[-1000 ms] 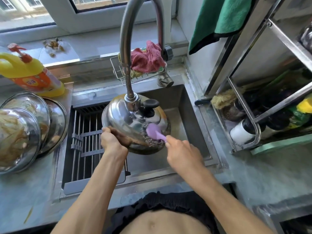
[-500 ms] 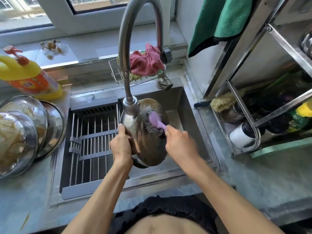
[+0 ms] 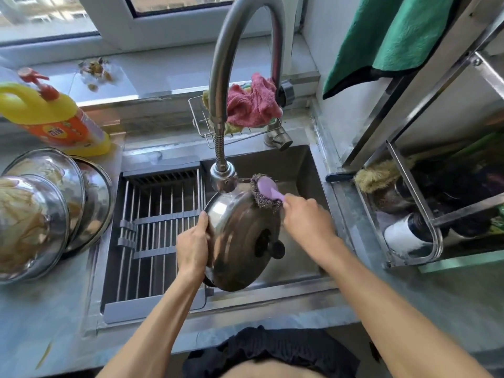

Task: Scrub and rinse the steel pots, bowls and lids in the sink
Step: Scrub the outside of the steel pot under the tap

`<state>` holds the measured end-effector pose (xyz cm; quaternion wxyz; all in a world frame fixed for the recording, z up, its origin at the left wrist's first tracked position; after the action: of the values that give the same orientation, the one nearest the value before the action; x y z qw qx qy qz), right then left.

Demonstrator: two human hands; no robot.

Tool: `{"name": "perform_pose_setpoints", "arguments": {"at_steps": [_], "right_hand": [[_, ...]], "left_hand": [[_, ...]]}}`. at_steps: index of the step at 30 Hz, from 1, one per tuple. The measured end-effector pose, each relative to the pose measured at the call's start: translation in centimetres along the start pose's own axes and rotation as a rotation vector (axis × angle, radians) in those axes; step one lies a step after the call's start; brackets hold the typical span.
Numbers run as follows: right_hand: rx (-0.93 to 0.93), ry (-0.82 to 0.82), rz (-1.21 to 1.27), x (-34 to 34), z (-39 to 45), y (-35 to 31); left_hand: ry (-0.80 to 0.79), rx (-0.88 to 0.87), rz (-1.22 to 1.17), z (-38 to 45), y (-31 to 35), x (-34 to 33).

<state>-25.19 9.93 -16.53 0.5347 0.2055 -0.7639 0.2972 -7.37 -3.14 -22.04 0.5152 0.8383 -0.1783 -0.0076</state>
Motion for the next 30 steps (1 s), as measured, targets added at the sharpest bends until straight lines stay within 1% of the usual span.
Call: {"name": "perform_pose_setpoints", "arguments": {"at_steps": [1,2,3,4,5,7,8,9,10,13,14,16,18,20,22,23,25,27,29,30], "right_hand": [[0.042,0.005,-0.032,0.0,-0.3,-0.3],[0.133,-0.003,-0.056,-0.1,-1.1,-1.1],[0.240,-0.032,-0.075,-0.1,-2.2,-2.1],[0.295,-0.067,-0.074,-0.3,-2.8,-2.5],[0.270,-0.090,-0.075,-0.4,-2.3,-2.1],[0.086,-0.138,-0.089,-0.3,0.5,-0.1],[0.035,-0.147,-0.102,-0.2,1.6,0.6],[0.036,-0.145,-0.122,-0.3,1.9,0.8],[0.080,-0.140,-0.143,-0.2,1.5,0.4],[0.272,-0.165,-0.174,-0.3,0.1,-2.0],[0.270,-0.170,-0.196,0.0,0.5,-2.2],[0.173,-0.179,-0.257,1.0,2.4,-1.5],[0.161,-0.208,-0.336,1.9,3.5,-1.1],[0.246,-0.232,-0.385,2.5,2.6,-2.2],[0.351,-0.249,-0.370,2.4,1.3,-3.7],[0.368,-0.262,-0.361,2.3,1.2,-4.0],[0.292,-0.283,-0.355,2.4,3.1,-3.3],[0.204,-0.302,-0.372,2.9,5.1,-2.2],[0.202,-0.321,-0.373,2.9,5.2,-2.4],[0.234,-0.323,-0.358,2.9,4.8,-3.1]], "left_hand": [[0.004,-0.003,0.015,0.2,-0.4,0.0],[0.024,0.012,0.009,0.4,-0.7,0.0],[0.043,0.036,-0.006,0.7,-1.1,0.1],[0.053,0.055,-0.017,0.9,-1.4,0.2],[0.054,0.070,-0.022,1.0,-1.6,0.2],[0.045,0.085,-0.031,1.0,-1.8,0.1],[0.037,0.091,-0.030,1.0,-2.0,-0.1],[0.025,0.091,-0.017,0.8,-2.2,-0.3],[0.011,0.088,0.007,0.6,-2.4,-0.5],[-0.019,0.054,0.082,0.4,-3.0,-1.3],[-0.044,0.029,0.096,0.3,-3.2,-1.6],[-0.138,-0.015,0.113,0.0,-3.5,-1.8],[-0.241,-0.032,0.136,-0.1,-3.9,-1.4],[-0.303,-0.063,0.197,0.3,-3.8,-0.8],[-0.305,-0.123,0.261,0.8,-2.8,-0.8],[-0.291,-0.135,0.247,1.0,-2.2,-1.1],[-0.279,-0.113,0.185,0.9,-1.3,-1.8],[-0.289,-0.111,0.180,0.6,-1.6,-1.5],[-0.294,-0.106,0.241,0.7,-2.2,-0.4],[-0.290,-0.107,0.286,1.1,-2.2,-0.1]]}}
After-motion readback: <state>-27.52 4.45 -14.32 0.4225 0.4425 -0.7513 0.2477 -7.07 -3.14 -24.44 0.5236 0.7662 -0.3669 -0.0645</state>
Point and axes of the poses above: each hand's wrist, its own z-axis towards the middle knuckle, its own x-axis out of the back of the hand, y = z × x, the point moved 1 cm from there along z, towards the middle knuckle, and after that the axes turned 8 degrees about -z, right-handed, at the moved point
